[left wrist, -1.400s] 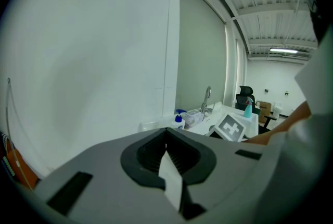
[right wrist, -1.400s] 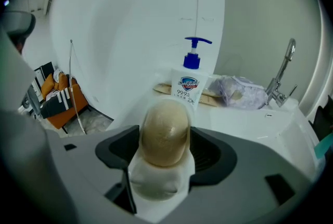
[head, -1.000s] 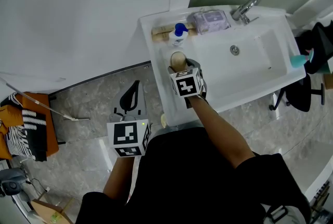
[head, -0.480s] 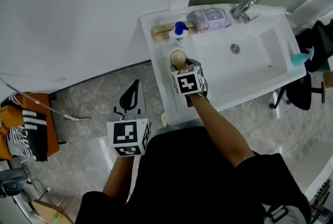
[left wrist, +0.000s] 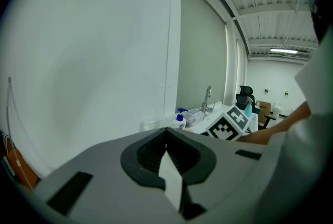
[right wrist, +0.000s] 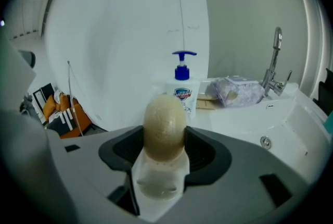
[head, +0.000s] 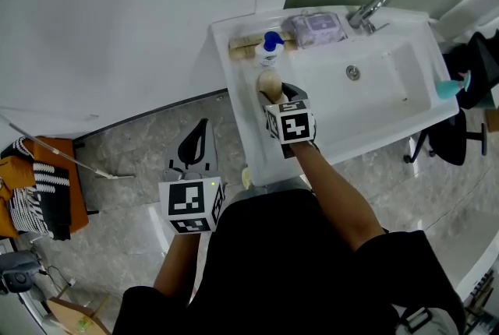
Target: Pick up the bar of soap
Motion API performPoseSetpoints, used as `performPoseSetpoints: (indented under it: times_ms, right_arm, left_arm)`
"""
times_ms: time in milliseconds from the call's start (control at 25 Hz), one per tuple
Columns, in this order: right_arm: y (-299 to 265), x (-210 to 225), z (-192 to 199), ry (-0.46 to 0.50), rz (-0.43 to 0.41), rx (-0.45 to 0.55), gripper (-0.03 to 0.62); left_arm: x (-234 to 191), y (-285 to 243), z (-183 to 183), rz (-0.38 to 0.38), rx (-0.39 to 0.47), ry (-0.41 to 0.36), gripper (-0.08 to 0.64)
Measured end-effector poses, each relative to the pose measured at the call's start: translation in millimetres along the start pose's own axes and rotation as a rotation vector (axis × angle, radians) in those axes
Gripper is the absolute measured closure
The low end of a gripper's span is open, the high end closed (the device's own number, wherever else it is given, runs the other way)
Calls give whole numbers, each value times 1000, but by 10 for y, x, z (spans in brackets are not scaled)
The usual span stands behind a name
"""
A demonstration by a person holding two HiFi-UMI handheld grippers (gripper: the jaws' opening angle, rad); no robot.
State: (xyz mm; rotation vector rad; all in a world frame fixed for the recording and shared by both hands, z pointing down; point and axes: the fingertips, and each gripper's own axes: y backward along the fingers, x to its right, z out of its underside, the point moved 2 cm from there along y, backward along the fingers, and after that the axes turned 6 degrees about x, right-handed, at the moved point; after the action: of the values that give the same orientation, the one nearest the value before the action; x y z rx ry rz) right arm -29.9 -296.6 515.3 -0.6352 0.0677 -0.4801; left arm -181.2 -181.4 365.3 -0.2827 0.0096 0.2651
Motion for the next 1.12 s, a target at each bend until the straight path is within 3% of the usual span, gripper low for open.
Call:
performPoseSetpoints:
  times_ms: [320,760,880,1120]
  right_arm:
    - [444,41,-485,-64,-75,158,331]
    - [1623,77,-1444,-82,-156,492,330]
    - [1931,134,-1602,-132,-189,547,330]
    - [2349,126,-1715,-105,-188,603,331]
  left_arm:
    - [14,4,-56,10,19,3,551]
    - [13,48,-294,33,86,11,551]
    - [52,66,-335,43,93,14,551]
    - [193,69,-397,87,109,34,551]
